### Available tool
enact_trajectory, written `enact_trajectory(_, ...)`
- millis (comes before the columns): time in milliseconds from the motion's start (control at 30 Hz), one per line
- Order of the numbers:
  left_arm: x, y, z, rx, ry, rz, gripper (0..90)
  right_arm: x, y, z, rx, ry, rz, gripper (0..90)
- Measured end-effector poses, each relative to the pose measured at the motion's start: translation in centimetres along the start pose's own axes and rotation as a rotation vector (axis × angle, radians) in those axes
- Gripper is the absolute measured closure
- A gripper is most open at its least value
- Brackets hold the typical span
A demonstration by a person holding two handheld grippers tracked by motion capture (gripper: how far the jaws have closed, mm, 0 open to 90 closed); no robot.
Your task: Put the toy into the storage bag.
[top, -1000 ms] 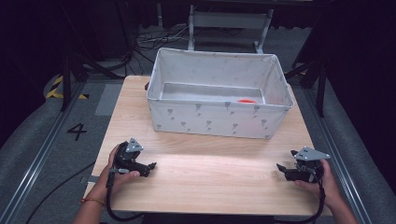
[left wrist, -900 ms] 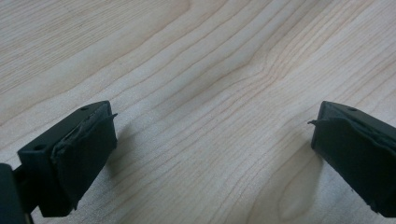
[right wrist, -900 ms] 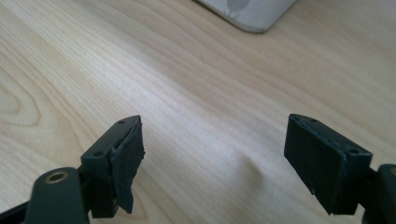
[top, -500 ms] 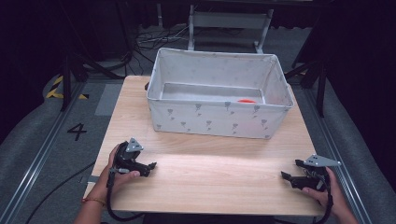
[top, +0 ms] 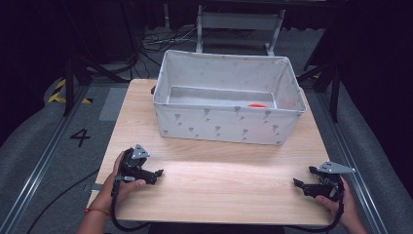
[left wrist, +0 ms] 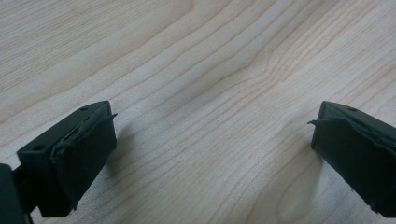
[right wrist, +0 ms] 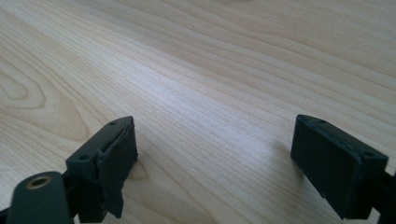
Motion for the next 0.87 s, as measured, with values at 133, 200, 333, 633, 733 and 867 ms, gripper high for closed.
enact_trajectory(133, 0.05, -0.04, -0.03, 0.0, 0.001, 0.002, 0.2, 0.02, 0.02, -0.02, 0.0, 0.001, 0.002, 14.4)
enact_trajectory(200, 0.06, -0.08, -0.06, 0.003, -0.001, 0.002, 0.2, 0.04, 0.03, -0.03, 0.001, 0.001, 0.002, 14.4)
enact_trajectory(333, 0.07, -0.11, -0.11, 0.006, -0.007, -0.002, 0.1, 0.04, 0.02, -0.03, 0.001, 0.001, 0.002, 14.4)
enact_trajectory(633, 0.13, -0.05, -0.15, -0.006, -0.003, -0.003, 0.2, 0.12, 0.06, -0.06, 0.014, -0.005, 0.02, 10.7)
enact_trajectory(733, 0.13, -0.05, -0.15, -0.005, -0.003, -0.003, 0.2, 0.14, 0.08, -0.07, 0.015, -0.007, 0.022, 9.7)
enact_trajectory(867, 0.13, -0.06, -0.15, -0.005, -0.003, -0.003, 0.2, 0.16, 0.11, -0.08, 0.018, -0.008, 0.027, 8.6)
Point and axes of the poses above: each handheld gripper's, and its own axes: x roughly forward along the jaws, z roughly out of its underside, y roughly to its right, the point moved 3 cm from there along x, roughly forward along the jaws, and after that the axes turned 10 degrees about x, right-handed, at the moved point
